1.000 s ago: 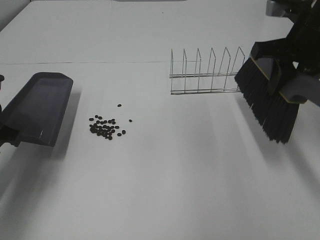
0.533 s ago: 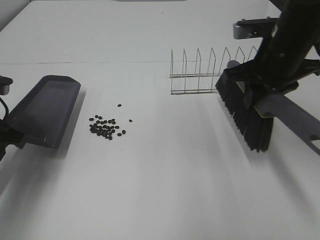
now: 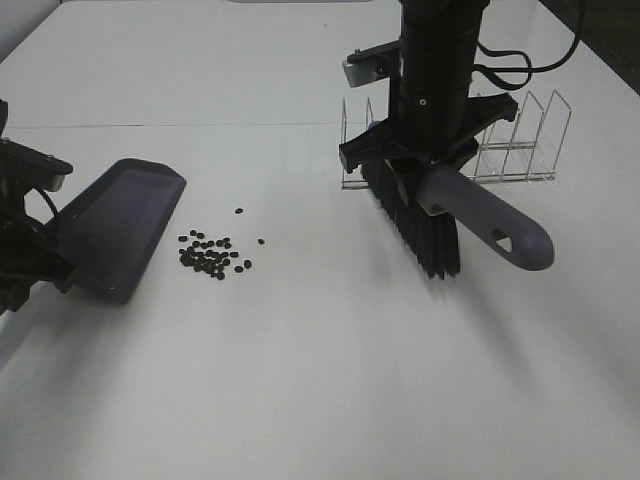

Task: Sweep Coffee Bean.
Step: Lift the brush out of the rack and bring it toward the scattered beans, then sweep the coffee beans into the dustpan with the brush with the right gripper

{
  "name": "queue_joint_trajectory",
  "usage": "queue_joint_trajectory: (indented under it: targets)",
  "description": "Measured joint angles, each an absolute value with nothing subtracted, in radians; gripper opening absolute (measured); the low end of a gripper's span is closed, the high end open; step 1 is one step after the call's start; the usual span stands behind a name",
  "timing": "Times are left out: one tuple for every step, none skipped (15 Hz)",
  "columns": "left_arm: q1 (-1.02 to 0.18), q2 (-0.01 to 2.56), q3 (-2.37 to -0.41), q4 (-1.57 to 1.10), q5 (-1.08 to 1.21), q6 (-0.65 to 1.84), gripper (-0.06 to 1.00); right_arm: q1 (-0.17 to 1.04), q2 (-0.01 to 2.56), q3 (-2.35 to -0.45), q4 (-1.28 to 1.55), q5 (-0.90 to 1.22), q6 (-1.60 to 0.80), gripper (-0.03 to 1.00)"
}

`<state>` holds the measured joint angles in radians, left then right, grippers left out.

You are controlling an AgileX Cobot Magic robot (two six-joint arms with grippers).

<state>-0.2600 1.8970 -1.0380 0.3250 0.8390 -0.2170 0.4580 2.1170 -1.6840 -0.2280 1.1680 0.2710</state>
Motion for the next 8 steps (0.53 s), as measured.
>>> queue_joint_trajectory:
  targets:
    - [-0.269, 1.898, -1.038, 0.325, 0.839, -0.217, 0.33, 0.461, 2.129, -1.698, -0.231, 1.177, 0.271, 0.36]
    - [-0.285, 1.901, -1.038, 0.325, 0.839, -0.217, 0.33, 0.471, 2.157, -1.731, -0.233, 1.198, 0.270, 0.36]
    - [-0.296, 1.901, -1.038, 0.325, 0.839, -0.217, 0.33, 0.482, 2.180, -1.759, -0.234, 1.213, 0.270, 0.36]
    - [-0.302, 1.902, -1.038, 0.324, 0.839, -0.217, 0.33, 0.491, 2.205, -1.788, -0.234, 1.216, 0.270, 0.36]
    - [-0.306, 1.903, -1.038, 0.324, 0.839, -0.216, 0.33, 0.509, 2.248, -1.841, -0.244, 1.218, 0.270, 0.36]
    - [-0.306, 1.906, -1.038, 0.325, 0.839, -0.216, 0.33, 0.520, 2.276, -1.871, -0.249, 1.218, 0.269, 0.36]
    - [-0.306, 1.907, -1.038, 0.325, 0.839, -0.216, 0.33, 0.525, 2.290, -1.887, -0.252, 1.218, 0.269, 0.36]
    - [-0.306, 1.915, -1.038, 0.325, 0.839, -0.216, 0.33, 0.540, 2.316, -1.916, -0.257, 1.221, 0.268, 0.36]
